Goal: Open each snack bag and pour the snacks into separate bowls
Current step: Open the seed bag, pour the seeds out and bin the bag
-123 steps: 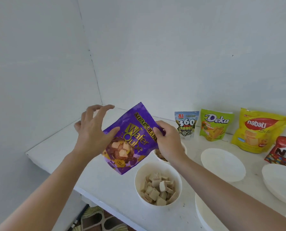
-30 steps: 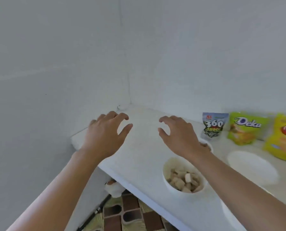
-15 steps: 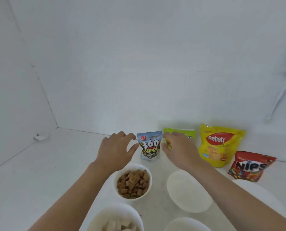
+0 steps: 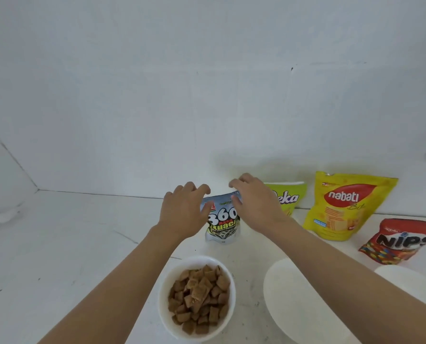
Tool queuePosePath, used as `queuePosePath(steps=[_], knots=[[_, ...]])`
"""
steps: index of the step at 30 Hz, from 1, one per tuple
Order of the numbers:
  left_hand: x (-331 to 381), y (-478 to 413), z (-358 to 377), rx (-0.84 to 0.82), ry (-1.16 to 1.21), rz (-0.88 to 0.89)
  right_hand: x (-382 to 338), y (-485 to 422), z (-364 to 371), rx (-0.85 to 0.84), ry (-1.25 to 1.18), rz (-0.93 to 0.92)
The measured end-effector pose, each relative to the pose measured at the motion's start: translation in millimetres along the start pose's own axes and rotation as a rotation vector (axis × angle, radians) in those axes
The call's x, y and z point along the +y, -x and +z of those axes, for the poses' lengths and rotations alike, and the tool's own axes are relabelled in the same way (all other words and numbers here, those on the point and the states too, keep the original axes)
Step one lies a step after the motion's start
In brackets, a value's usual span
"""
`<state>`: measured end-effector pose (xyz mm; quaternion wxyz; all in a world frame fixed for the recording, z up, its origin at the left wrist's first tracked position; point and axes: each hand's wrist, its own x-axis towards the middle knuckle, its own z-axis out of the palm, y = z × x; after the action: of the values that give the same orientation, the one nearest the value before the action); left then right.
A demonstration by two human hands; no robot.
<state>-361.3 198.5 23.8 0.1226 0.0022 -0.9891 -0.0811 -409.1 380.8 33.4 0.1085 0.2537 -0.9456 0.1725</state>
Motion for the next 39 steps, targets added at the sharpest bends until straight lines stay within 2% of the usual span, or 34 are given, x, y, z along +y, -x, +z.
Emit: queuePosePath(steps=[4, 10, 19, 23, 26, 31, 39], knots=[[-6, -8, 16, -0.038, -0.020, 0.036, 0, -4, 19, -0.050, -0.001, 0.017], [-12, -10, 13, 0.008, -0.021, 0.080, -2, -1, 19, 0.010, -0.066, 0.000], [-40, 24, -77, 0.215, -0.011, 0.045, -75, -4, -25, 0.217, -0.152, -0.124], [-64, 65, -116, 0.262, -0.019, -0.011, -123, 5, -36, 0.246, -0.235, -0.211], [-90, 108, -138, 0.277, -0.032, -0.056, -165, 20, -31, 0.212, -0.291, -0.289], [-126, 182, -153, 0.202, -0.062, -0.149, -220, 49, -7, 0.091, -0.332, -0.413], [-154, 255, -137, 0.035, -0.088, -0.281, -263, 86, 34, -0.117, -0.303, -0.460]])
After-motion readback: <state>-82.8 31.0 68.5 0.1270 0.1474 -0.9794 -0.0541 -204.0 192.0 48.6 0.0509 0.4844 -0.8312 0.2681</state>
